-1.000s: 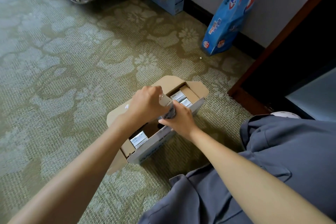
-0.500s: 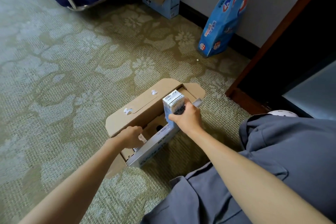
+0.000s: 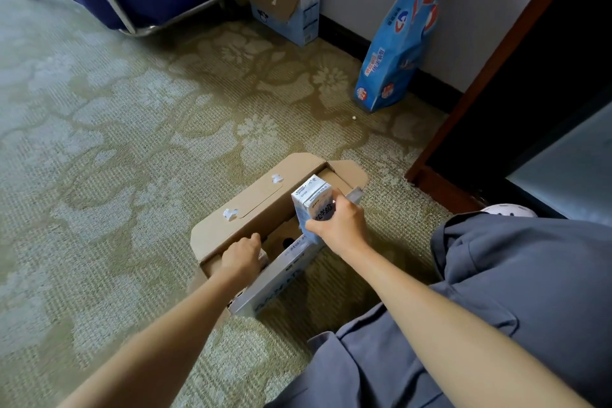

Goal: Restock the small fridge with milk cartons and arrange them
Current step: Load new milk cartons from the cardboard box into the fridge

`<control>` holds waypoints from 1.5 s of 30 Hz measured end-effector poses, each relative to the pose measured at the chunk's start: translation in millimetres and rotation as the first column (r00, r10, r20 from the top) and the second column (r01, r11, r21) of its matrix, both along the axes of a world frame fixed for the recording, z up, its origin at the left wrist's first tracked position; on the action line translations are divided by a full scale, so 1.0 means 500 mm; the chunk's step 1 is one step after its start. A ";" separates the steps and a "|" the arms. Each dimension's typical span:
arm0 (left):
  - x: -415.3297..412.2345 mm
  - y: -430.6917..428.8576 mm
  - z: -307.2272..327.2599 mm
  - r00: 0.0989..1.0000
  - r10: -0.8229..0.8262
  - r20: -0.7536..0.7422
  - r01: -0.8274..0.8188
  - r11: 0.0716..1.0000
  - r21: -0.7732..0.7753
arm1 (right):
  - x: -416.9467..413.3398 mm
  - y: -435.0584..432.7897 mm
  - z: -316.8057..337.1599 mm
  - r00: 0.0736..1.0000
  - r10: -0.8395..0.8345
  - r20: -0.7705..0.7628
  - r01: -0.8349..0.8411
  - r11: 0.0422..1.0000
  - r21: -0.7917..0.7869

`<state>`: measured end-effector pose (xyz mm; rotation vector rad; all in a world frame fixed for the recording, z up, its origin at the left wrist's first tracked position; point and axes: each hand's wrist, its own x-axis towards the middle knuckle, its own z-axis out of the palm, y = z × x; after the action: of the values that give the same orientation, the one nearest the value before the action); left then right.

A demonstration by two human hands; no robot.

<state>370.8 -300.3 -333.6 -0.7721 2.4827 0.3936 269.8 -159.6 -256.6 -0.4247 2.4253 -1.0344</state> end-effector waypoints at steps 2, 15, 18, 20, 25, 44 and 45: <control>-0.024 0.006 0.023 0.997 0.005 -0.078 -0.004 1.000 0.017 | -0.009 0.007 0.014 1.000 -0.011 -0.005 0.011 1.000 -0.009; -0.288 0.125 0.362 0.801 -0.179 -0.571 0.205 0.979 -0.019 | -0.190 0.146 0.197 0.927 -0.198 -0.317 0.192 0.980 -0.050; -0.361 0.196 0.407 0.729 -0.228 -0.645 0.280 0.960 -0.023 | -0.237 0.216 0.239 0.875 -0.285 -0.391 0.273 0.958 -0.085; -0.410 0.248 0.426 0.680 -0.253 -0.688 0.326 0.945 -0.025 | -0.265 0.272 0.254 0.850 -0.320 -0.419 0.312 0.946 -0.091; -0.527 0.408 0.432 0.565 -0.374 -0.736 0.495 0.867 -0.061 | -0.322 0.439 0.257 0.806 -0.406 -0.431 0.406 0.909 -0.097; -0.901 0.838 0.148 0.551 -0.623 -0.555 0.738 0.674 -0.023 | -0.591 0.815 -0.045 0.628 -0.754 -0.195 0.764 0.644 -0.030; -0.920 0.847 0.131 0.551 -0.632 -0.546 0.739 0.673 -0.033 | -0.607 0.820 -0.061 0.616 -0.763 -0.195 0.772 0.634 -0.042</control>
<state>-89.2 123.4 -268.3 0.5235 2.9108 0.5892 -33.7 250.5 -287.0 0.6642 2.8607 -1.2929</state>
